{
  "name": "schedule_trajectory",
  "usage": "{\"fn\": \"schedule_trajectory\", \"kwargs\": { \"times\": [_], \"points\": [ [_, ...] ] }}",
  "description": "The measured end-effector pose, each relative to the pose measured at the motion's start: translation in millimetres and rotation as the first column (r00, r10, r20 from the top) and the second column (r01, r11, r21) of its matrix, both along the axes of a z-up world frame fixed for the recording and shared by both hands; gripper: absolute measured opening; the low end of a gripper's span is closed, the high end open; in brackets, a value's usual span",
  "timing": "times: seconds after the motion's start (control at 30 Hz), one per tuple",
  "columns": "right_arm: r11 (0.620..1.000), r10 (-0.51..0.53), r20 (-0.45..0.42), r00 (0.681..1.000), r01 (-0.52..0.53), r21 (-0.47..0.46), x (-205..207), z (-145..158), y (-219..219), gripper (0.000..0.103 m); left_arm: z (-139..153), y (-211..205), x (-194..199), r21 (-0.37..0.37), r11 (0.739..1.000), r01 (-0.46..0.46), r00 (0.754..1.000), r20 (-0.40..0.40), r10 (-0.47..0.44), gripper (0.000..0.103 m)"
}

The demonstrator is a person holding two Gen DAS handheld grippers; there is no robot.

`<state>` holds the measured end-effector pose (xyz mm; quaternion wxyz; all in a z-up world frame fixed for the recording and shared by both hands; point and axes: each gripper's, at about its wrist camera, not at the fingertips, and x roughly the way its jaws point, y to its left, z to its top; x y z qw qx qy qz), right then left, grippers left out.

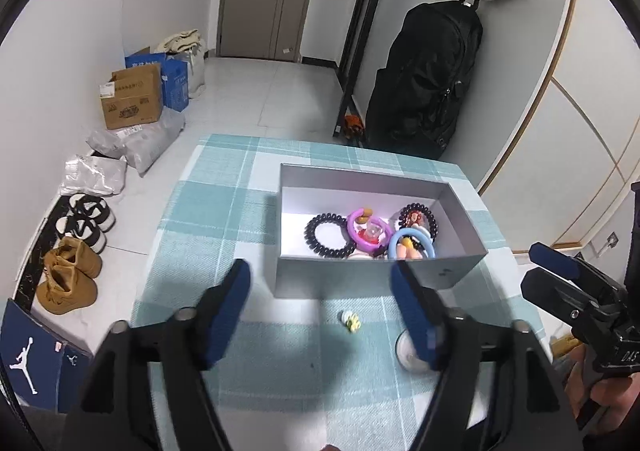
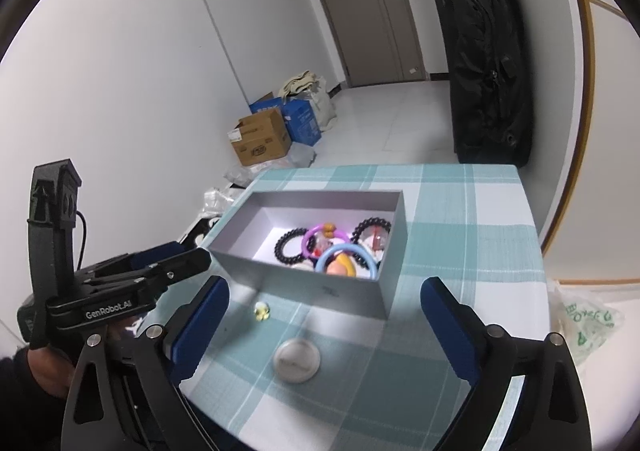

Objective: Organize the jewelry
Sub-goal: 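Raise both grippers out of the box, then grasp the plain white pin badge with the right gripper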

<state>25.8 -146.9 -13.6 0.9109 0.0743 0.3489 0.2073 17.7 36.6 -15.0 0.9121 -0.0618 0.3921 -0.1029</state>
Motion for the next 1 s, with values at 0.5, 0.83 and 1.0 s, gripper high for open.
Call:
{"fn": "schedule_trajectory", "kwargs": {
  "times": [0.5,0.83,1.0],
  "points": [
    [0.999,0.006,-0.054,0.999,-0.008,-0.047,-12.8,-22.2,6.4,0.101,-14.8,0.8,-19.6,0.052,0.998,-0.026,0.998,-0.05,0.029,0.073],
    [0.992,0.068,-0.123,0.99,-0.08,-0.094,-14.9,-41.3,26.1,0.101,-16.2,4.0,-22.7,0.064,0.997,-0.036,0.998,-0.054,0.04,0.073],
    [0.982,0.092,-0.156,0.983,-0.116,-0.15,-14.0,-53.3,40.4,0.1,-16.7,9.7,-21.6,0.054,0.997,-0.047,0.997,-0.057,0.05,0.073]
  ]
}}
